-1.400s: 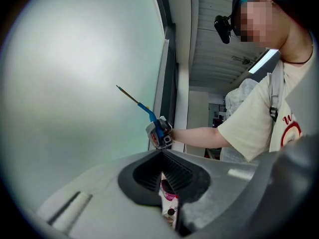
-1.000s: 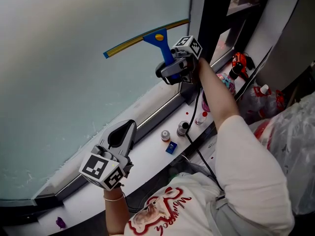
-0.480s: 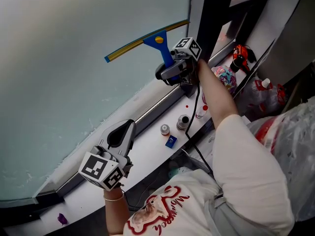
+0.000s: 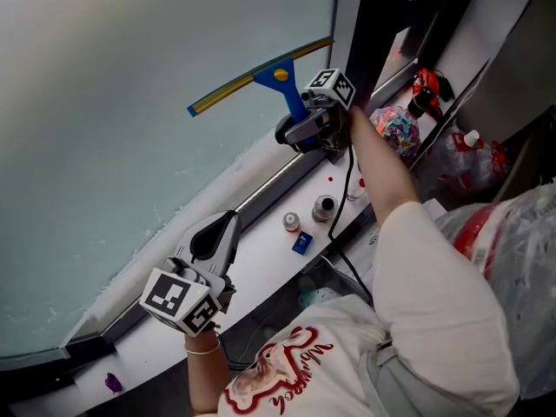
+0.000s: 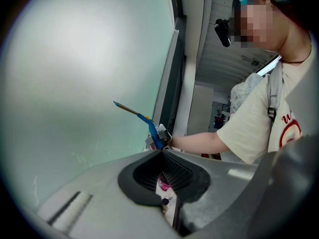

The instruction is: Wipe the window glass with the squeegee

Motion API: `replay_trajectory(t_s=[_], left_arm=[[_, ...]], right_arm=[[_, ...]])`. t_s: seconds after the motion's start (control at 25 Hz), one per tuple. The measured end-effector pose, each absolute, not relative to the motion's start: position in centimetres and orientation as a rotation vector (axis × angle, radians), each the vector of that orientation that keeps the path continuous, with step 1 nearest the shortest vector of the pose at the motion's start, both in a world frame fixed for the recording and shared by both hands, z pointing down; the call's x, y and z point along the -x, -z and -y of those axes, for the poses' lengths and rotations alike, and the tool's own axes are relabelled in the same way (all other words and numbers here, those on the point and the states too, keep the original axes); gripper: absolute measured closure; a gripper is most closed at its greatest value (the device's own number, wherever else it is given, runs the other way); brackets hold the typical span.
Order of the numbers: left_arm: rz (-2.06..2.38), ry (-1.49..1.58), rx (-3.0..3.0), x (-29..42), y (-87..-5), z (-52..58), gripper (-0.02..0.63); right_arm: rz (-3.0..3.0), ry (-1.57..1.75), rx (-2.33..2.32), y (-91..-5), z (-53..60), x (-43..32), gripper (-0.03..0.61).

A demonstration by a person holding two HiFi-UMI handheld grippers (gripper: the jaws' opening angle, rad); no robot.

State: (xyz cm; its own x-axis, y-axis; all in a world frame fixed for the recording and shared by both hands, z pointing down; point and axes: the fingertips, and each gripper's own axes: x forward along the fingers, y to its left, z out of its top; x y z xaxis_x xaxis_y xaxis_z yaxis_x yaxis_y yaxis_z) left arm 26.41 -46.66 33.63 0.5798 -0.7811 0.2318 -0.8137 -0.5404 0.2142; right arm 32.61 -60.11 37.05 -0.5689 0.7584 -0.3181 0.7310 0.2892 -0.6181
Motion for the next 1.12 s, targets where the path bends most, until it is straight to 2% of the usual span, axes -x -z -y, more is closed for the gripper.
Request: replay_trajectory(t_s=[1.12], left_arm=[[1.289,-0.176,-2.455,-26.6,-35.8,46.8,0.608]], right_arm=[[2.414,-1.362,1.318,-45.7,60.1,-33.2,0.499]])
